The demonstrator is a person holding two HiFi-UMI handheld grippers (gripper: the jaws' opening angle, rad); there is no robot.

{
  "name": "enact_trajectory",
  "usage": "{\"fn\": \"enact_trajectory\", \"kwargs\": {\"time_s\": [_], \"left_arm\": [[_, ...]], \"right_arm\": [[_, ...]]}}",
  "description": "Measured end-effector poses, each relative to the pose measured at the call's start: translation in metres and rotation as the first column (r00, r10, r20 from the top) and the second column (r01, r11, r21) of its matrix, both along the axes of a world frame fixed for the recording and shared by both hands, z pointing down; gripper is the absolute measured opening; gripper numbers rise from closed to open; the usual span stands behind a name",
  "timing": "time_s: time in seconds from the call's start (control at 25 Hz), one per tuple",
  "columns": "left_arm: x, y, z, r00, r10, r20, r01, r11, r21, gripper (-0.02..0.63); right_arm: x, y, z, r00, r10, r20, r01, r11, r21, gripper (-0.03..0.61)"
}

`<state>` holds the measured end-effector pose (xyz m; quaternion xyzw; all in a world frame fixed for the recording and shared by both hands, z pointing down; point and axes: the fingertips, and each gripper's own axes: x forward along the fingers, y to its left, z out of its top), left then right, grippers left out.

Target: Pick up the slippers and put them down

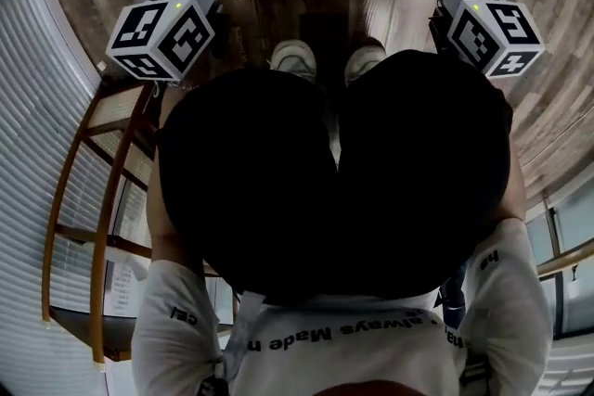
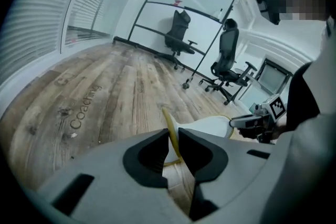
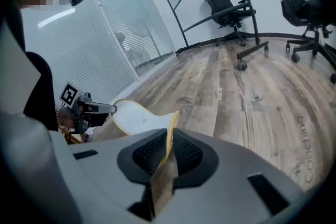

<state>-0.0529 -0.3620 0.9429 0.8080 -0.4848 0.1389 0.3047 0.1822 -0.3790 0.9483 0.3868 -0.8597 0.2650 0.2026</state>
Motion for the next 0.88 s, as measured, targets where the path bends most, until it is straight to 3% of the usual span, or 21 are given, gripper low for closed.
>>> {"fn": "enact_trajectory", "kwargs": {"time_s": [0.12,0.32,0.4,0.48,0.56,0.72,0.88], "left_arm": [[-0.009,0.001,0.019,0.999,-0.006,0.048,0.008,1.000,-0.029,0.060],[-0.024,0.000,0.044,0.998,-0.035,0.058,0.037,0.999,-0.034,0.061],[-0.022,0.012,0.056,0.996,-0.033,0.084,0.039,0.997,-0.070,0.063],[-0.015,0.039,0.074,0.993,-0.005,0.117,0.023,0.988,-0.150,0.087],[-0.008,0.050,0.096,0.990,0.020,0.142,0.007,0.982,-0.187,0.179],[-0.013,0.050,0.179,0.990,0.014,0.144,0.009,0.988,-0.153,0.179],[-0.023,0.089,0.267,0.995,0.005,0.105,0.017,0.977,-0.215,0.179]], "right_arm": [[-0.003,-0.004,0.007,0.999,-0.020,-0.026,0.020,1.000,0.002,0.037],[-0.005,-0.011,0.024,0.997,0.005,-0.079,-0.004,1.000,0.018,0.037],[-0.002,-0.001,0.043,0.996,0.010,-0.088,-0.013,0.999,-0.030,0.037],[0.007,0.027,0.074,0.995,0.023,-0.097,-0.036,0.991,-0.132,0.046],[0.018,0.039,0.102,0.992,0.041,-0.118,-0.062,0.983,-0.174,0.100],[0.030,0.035,0.176,0.981,0.084,-0.174,-0.105,0.988,-0.115,0.132],[0.033,0.080,0.255,0.979,0.088,-0.186,-0.121,0.977,-0.175,0.131]]}}
